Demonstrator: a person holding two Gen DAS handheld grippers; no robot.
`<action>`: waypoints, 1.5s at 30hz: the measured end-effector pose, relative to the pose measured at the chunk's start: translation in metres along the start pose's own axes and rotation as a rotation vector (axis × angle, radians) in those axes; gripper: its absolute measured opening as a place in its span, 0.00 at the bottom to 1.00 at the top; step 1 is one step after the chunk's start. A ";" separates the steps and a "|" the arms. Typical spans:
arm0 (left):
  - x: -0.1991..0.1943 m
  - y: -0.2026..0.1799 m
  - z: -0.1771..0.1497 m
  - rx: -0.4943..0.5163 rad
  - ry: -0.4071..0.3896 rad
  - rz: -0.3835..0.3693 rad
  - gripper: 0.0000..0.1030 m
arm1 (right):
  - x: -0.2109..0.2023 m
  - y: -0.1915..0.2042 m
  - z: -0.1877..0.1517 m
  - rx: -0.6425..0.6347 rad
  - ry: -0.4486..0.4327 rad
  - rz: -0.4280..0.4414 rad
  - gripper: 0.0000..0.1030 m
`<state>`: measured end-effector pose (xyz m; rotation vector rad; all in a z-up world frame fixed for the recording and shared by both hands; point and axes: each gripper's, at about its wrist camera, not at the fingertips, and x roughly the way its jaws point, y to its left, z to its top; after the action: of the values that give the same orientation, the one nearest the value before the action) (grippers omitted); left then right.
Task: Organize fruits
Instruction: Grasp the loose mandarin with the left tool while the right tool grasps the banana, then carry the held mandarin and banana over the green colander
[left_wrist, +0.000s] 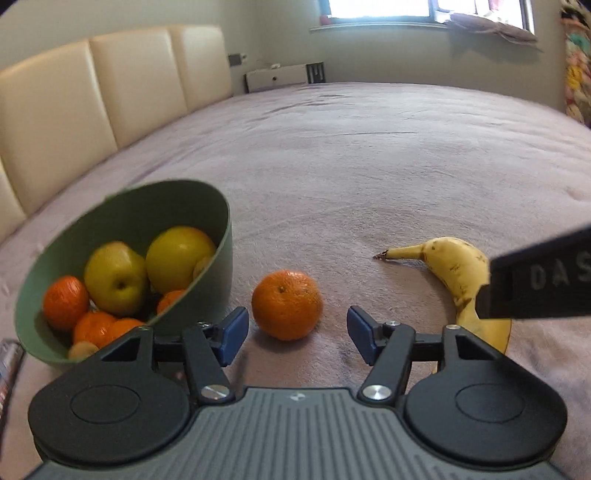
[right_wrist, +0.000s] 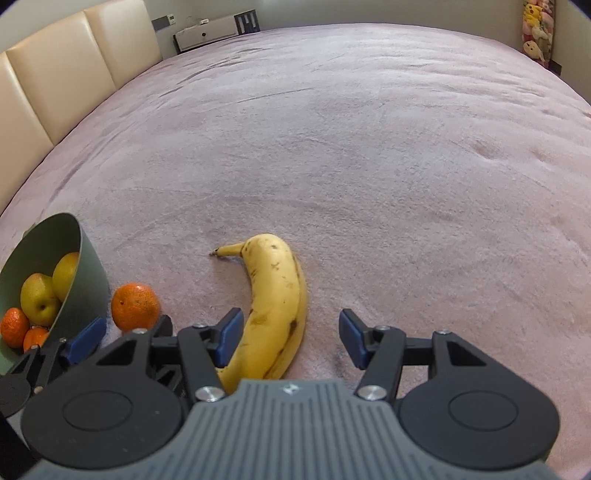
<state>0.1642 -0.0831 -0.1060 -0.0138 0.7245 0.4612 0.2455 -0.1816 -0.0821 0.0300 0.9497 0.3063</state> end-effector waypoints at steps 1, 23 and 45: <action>0.001 0.001 0.000 -0.019 0.008 0.014 0.69 | 0.000 -0.001 0.000 0.000 0.000 -0.001 0.54; 0.013 0.004 -0.001 0.005 0.005 -0.022 0.51 | 0.039 -0.004 0.003 0.113 0.066 0.066 0.39; -0.040 0.021 0.015 0.094 0.066 -0.255 0.49 | -0.027 -0.010 -0.016 0.127 0.043 0.005 0.35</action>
<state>0.1391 -0.0776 -0.0658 -0.0334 0.7964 0.1835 0.2203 -0.2006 -0.0721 0.1423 1.0112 0.2516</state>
